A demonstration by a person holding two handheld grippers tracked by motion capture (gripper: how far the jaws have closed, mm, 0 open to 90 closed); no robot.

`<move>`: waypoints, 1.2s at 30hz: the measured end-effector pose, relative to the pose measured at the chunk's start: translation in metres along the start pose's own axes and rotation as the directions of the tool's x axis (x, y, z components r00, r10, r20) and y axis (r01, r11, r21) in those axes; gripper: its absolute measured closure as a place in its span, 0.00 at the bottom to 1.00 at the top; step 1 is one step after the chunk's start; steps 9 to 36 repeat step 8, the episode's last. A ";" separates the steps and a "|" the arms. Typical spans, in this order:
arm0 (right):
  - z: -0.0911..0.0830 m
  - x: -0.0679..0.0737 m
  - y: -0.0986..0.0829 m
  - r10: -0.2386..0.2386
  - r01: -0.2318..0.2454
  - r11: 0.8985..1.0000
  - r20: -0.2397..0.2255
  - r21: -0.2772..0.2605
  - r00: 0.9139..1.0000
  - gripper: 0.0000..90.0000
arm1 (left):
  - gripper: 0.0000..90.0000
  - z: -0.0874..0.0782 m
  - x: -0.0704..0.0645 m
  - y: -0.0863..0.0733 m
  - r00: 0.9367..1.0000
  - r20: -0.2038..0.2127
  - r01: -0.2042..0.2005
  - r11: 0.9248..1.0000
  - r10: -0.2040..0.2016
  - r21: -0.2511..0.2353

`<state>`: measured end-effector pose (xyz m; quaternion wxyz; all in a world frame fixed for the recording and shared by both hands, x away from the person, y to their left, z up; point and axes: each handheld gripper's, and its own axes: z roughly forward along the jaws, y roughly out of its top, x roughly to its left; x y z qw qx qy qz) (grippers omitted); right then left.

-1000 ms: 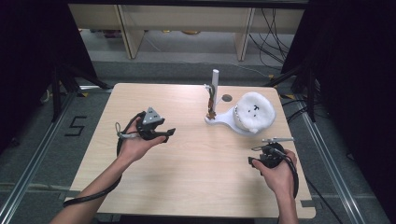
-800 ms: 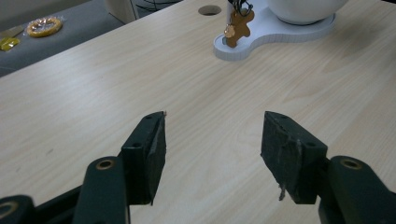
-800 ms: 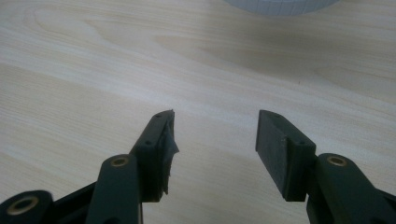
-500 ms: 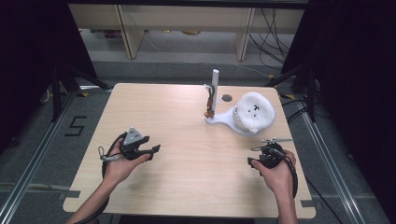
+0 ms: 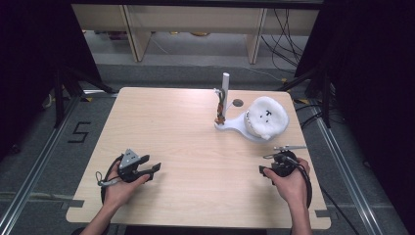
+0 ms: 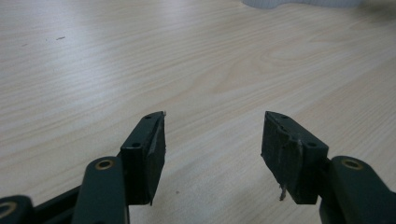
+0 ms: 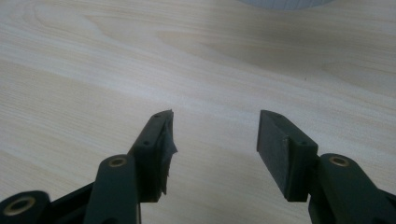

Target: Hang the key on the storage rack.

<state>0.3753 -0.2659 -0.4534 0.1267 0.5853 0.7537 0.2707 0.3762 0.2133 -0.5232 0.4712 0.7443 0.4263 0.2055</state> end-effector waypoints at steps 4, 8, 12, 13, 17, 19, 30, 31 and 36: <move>-0.002 -0.003 -0.001 -0.003 0.003 1.000 0.004 -0.011 1.000 0.52 | 0.44 -0.001 0.000 0.000 1.000 -0.010 -0.014 1.000 0.013 -0.020; -0.004 -0.001 -0.001 0.021 -0.021 1.000 0.006 0.006 1.000 0.52 | 0.42 0.000 -0.001 0.000 1.000 -0.010 -0.022 1.000 0.021 -0.016; -0.004 -0.001 -0.001 0.021 -0.021 1.000 0.006 0.006 1.000 0.52 | 0.42 0.000 -0.001 0.000 1.000 -0.010 -0.022 1.000 0.021 -0.016; -0.004 -0.001 -0.001 0.021 -0.021 1.000 0.006 0.006 1.000 0.52 | 0.42 0.000 -0.001 0.000 1.000 -0.010 -0.022 1.000 0.021 -0.016; -0.004 -0.001 -0.001 0.021 -0.021 1.000 0.006 0.006 1.000 0.52 | 0.42 0.000 -0.001 0.000 1.000 -0.010 -0.022 1.000 0.021 -0.016; -0.004 -0.001 -0.001 0.021 -0.021 1.000 0.006 0.006 1.000 0.52 | 0.42 0.000 -0.001 0.000 1.000 -0.010 -0.022 1.000 0.021 -0.016; -0.004 -0.001 -0.001 0.021 -0.021 1.000 0.006 0.006 1.000 0.52 | 0.42 0.000 -0.001 0.000 1.000 -0.010 -0.022 1.000 0.021 -0.016; -0.004 -0.001 -0.001 0.021 -0.021 1.000 0.006 0.006 1.000 0.52 | 0.42 0.000 -0.001 0.000 1.000 -0.010 -0.022 1.000 0.021 -0.016; -0.004 -0.001 -0.001 0.021 -0.021 1.000 0.006 0.006 1.000 0.52 | 0.42 0.000 -0.001 0.000 1.000 -0.010 -0.022 1.000 0.021 -0.016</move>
